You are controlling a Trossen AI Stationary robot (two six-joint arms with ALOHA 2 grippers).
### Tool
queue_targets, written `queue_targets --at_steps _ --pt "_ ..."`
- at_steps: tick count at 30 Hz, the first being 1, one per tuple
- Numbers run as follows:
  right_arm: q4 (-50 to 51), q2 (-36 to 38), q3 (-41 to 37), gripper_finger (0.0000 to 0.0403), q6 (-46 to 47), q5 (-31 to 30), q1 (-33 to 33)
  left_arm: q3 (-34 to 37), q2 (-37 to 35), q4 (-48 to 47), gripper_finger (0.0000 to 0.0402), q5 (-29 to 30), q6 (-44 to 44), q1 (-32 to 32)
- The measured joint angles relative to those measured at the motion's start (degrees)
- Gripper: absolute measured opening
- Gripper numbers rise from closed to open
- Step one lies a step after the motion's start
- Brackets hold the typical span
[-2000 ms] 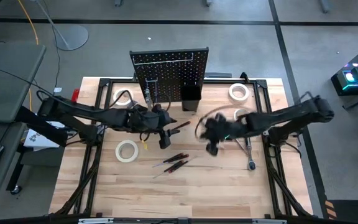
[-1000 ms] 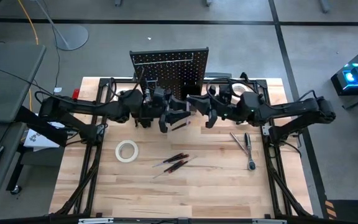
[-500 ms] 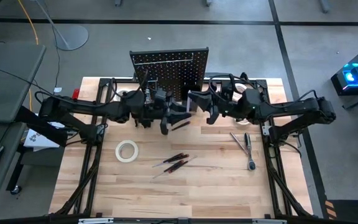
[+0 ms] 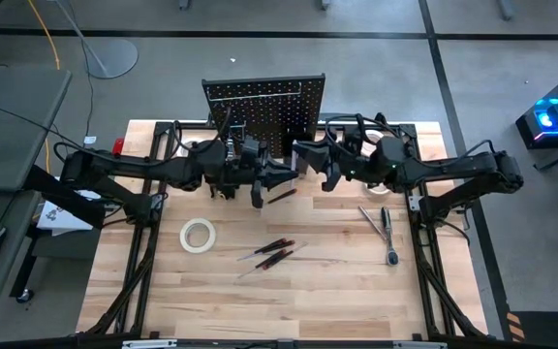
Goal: Hang tools onto peg board
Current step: Put the purple pen into the black bin on the peg board
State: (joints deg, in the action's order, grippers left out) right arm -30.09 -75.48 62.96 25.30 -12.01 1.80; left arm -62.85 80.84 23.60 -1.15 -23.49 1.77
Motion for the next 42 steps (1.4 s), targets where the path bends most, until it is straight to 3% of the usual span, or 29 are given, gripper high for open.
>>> queue_targets --at_steps 8,12,19,26,32,35,42 --pt "5.68 2.23 0.00 0.0147 0.28 -3.11 0.09 0.00 -0.06 -1.92 0.0015 0.59 -0.23 1.56" --pt "11.85 5.66 0.00 0.0182 -1.09 -4.71 0.12 0.15 -0.15 -2.23 0.0015 1.20 -0.15 1.72" --pt "22.97 12.60 0.00 0.0188 -3.71 -8.00 0.13 0.24 0.16 -2.17 0.0014 10.99 10.17 1.56" --pt "30.71 12.49 0.00 0.0188 2.09 -12.56 0.11 0.22 5.33 11.09 0.0014 14.87 15.72 2.56" --pt "26.35 7.37 0.00 0.0188 1.87 -15.88 0.13 0.26 9.33 9.63 0.0014 32.32 22.30 0.49" --pt "25.53 4.86 0.00 0.0188 0.29 -18.59 0.11 0.17 9.55 10.24 0.0014 37.73 25.31 0.06" --pt "24.44 0.80 -0.01 0.0189 -0.15 -24.07 0.07 0.17 9.64 10.08 0.0014 37.15 26.92 0.01"
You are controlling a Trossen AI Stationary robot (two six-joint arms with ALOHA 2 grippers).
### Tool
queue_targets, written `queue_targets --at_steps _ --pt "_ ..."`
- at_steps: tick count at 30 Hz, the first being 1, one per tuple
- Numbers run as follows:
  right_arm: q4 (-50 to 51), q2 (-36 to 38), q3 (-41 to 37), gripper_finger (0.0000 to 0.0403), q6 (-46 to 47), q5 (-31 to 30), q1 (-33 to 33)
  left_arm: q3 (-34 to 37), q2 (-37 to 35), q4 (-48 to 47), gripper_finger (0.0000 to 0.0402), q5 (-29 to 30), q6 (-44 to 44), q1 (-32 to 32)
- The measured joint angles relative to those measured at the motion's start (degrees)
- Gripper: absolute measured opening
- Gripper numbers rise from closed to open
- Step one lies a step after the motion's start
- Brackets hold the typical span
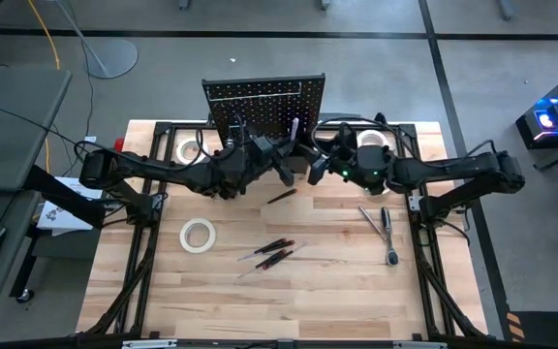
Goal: Hang tools onto peg board
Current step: Put the purple pen into the black bin on the peg board
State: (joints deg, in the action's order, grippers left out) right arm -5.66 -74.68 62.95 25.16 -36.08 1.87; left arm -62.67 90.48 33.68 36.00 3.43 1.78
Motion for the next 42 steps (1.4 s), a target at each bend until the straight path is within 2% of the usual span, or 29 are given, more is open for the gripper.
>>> queue_targets --at_steps 5,15,18,21,33,39,42 --pt "-4.05 -0.78 -0.01 0.0189 -2.75 0.02 -0.01 0.00 0.00 -0.84 0.0014 -5.70 -0.19 -0.23" --pt "-3.46 -0.78 -0.01 0.0188 -3.18 0.33 -2.02 0.00 0.00 -0.93 0.0014 -8.03 -0.85 -0.30" --pt "-3.50 -0.78 -0.01 0.0183 -3.16 2.43 -2.62 0.00 0.00 -0.88 0.0014 -8.38 -1.72 -0.30" --pt "-3.47 -0.78 -0.01 0.0161 -3.14 4.53 -2.75 0.00 0.00 -0.88 0.0014 -8.81 -1.72 -0.30" --pt "-3.98 -0.78 -0.01 0.0016 -3.07 6.38 -2.76 0.00 -0.01 -0.74 0.0014 -9.74 -2.73 -0.27" --pt "-4.88 -0.78 -0.01 0.0008 -2.83 6.33 -2.75 0.00 -0.10 -0.53 0.0016 -10.00 -3.40 -0.26" --pt "-4.63 -0.64 -0.01 0.0006 -3.06 6.37 -2.75 0.00 -0.11 -0.73 0.0046 -10.50 -3.20 -0.30"
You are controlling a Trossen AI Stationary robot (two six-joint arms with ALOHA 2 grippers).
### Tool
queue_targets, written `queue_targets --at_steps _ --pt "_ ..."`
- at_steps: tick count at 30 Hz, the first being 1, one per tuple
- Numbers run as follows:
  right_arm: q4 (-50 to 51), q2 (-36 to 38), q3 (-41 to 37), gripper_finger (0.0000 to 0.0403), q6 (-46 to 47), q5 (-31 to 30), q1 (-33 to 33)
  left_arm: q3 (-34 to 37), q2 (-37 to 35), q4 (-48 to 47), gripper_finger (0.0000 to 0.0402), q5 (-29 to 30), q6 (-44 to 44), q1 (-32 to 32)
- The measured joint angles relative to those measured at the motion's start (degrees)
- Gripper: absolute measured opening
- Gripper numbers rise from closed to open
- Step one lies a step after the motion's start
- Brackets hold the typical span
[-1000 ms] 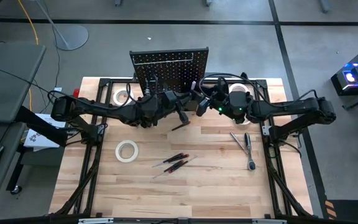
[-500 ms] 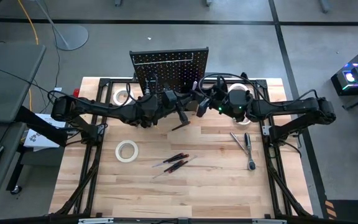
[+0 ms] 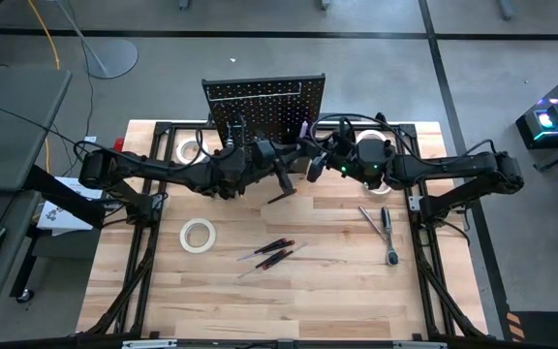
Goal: Hang tools onto peg board
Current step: Put the purple pen into the black bin on the peg board
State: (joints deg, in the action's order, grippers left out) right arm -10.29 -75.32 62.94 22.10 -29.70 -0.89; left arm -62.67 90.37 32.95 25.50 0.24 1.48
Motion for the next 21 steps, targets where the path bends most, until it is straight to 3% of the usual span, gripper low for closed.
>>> queue_targets --at_steps 4,9,12,21 --pt "3.14 1.20 0.00 0.0001 -0.04 -0.27 0.00 -0.01 -0.53 -4.09 0.0098 -0.63 0.09 -0.11" --pt "7.49 2.77 -0.02 0.0004 -1.18 -2.71 -0.11 -0.02 -2.74 -16.00 0.0130 -0.33 -1.60 -0.15" --pt "7.57 2.78 -0.02 0.0003 -1.41 -1.60 -0.84 0.00 -3.68 -21.08 0.0135 -0.13 -4.52 -0.11" --pt "10.25 2.75 -0.02 0.0001 -1.61 2.81 -2.91 -0.02 -3.98 -22.55 0.0115 -1.42 -4.53 -0.09"
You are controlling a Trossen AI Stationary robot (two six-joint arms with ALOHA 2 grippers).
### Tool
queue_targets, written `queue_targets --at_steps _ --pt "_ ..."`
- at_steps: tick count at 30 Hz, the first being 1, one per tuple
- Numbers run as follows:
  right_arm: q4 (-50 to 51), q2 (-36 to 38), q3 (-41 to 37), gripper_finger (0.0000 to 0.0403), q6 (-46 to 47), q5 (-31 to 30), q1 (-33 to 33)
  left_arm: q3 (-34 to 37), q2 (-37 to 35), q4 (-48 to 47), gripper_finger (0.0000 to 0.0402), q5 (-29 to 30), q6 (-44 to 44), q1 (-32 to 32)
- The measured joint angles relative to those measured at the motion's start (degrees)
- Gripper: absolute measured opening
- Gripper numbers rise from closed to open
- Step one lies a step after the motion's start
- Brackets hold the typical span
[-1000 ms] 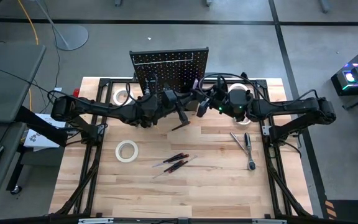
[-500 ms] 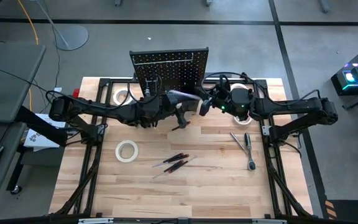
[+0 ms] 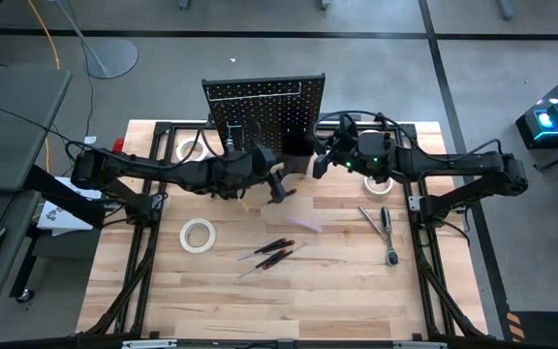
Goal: Hang tools onto peg board
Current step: Put the purple pen into the black bin on the peg board
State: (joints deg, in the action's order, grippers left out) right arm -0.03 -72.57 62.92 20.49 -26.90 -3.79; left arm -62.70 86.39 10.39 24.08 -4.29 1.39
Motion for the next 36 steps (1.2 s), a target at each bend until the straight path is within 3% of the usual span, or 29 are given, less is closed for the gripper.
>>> queue_targets --at_steps 7,10,16,19,23,32,36 --pt "9.41 2.12 0.00 0.0000 1.78 6.21 1.37 0.00 0.35 -9.16 0.0102 -10.85 -3.58 -1.30" --pt "15.78 2.92 0.00 0.0000 3.66 10.37 2.64 0.02 2.46 -15.54 0.0102 -12.17 -2.96 -2.26" --pt "28.71 1.05 0.02 0.0000 7.60 22.12 6.20 0.02 11.47 -13.18 0.0102 -20.59 3.16 -3.09" --pt "33.08 -2.14 0.00 0.0000 8.26 25.73 9.09 0.04 16.22 -10.39 0.0102 -24.38 4.73 -3.50" --pt "35.02 -8.55 0.00 0.0000 9.97 28.14 13.28 0.04 19.43 -10.88 0.0102 -25.04 4.57 -4.21" --pt "33.52 -27.30 -0.02 0.0000 11.12 31.96 19.13 0.00 19.67 -13.51 0.0102 -24.86 7.40 -5.31" --pt "32.46 -32.20 -0.05 0.0000 14.29 31.60 19.74 0.00 19.63 -13.70 0.0102 -24.69 5.87 -5.25"
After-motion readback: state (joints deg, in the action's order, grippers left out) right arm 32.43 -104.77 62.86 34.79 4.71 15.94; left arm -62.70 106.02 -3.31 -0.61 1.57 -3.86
